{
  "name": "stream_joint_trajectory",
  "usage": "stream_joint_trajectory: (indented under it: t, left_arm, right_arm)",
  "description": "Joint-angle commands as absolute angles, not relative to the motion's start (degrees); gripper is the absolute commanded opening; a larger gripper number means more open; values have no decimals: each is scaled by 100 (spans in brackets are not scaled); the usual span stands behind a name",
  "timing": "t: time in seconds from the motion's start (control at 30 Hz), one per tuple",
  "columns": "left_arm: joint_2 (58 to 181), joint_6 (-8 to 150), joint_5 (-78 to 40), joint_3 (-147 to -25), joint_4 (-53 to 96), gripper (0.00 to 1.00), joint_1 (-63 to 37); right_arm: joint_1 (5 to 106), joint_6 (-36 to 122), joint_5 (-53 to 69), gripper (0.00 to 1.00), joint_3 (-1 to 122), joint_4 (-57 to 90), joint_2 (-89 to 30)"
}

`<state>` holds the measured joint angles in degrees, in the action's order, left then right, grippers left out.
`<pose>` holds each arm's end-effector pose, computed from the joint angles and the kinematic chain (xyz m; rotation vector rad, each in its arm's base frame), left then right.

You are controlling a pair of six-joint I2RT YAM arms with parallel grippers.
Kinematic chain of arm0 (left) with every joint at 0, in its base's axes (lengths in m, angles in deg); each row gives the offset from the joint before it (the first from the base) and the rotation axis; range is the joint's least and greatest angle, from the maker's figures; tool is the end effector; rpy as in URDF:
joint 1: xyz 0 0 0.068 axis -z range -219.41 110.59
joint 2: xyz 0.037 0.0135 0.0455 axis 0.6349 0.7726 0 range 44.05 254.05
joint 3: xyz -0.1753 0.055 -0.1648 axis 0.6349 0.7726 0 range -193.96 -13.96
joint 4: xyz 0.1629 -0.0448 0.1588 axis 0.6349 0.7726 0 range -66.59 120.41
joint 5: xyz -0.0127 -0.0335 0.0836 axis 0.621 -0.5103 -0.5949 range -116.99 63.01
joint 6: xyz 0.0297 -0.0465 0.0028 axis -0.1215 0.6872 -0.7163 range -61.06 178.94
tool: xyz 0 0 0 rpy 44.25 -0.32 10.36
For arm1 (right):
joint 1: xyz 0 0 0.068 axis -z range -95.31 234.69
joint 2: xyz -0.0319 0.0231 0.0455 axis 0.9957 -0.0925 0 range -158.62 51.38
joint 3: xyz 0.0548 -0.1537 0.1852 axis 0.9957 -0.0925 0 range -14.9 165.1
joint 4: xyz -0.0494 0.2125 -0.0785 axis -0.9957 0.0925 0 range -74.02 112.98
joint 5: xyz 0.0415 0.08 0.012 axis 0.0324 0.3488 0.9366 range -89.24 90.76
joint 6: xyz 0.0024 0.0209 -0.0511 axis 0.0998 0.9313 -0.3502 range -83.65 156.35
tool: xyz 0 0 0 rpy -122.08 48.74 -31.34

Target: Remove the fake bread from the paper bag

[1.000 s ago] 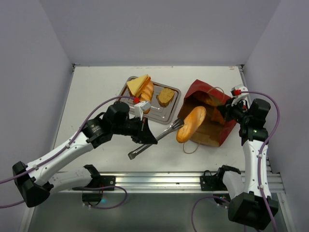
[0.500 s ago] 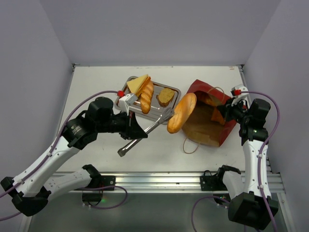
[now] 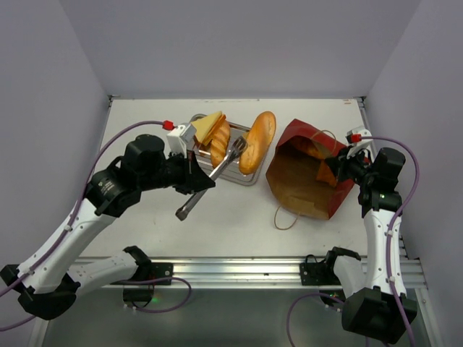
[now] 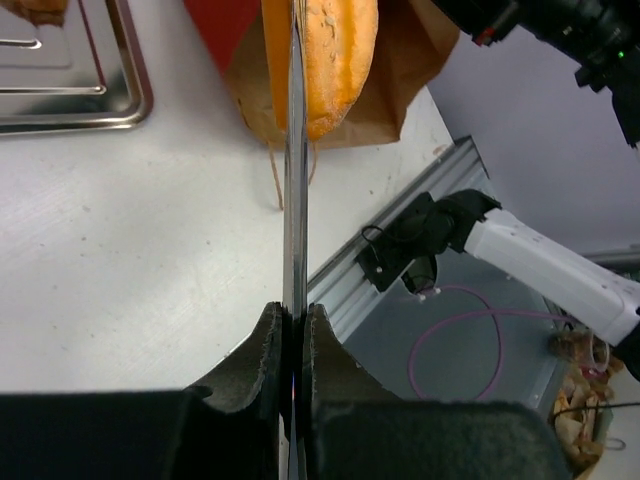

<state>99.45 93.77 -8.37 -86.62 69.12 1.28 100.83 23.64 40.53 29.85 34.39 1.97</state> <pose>0.1192 -0.1183 0.3770 0.3324 2.2210 -1.1045 0.1774 -0.0262 0.2956 -0.3844 1.8515 0.3417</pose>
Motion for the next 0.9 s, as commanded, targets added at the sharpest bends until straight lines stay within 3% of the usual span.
stream_joint_trajectory:
  t: [0.0, 0.3, 0.53, 0.87]
  left_arm:
    - [10249, 9278, -1318, -9007, 6568, 0, -12]
    - [11286, 8953, -1741, -8665, 5760, 0, -381]
    - [11804, 8427, -1214, -7997, 4802, 0, -741]
    - [12438, 8030, -1371, -7601, 4240, 0, -961]
  right_arm:
    - [10086, 2325, 4057, 2, 2984, 3268, 322]
    - [10095, 2316, 4066, 2, 2975, 3259, 331]
    - [10095, 2299, 4084, 2, 2975, 3259, 296]
    - [10095, 2290, 4083, 2, 2966, 3259, 269]
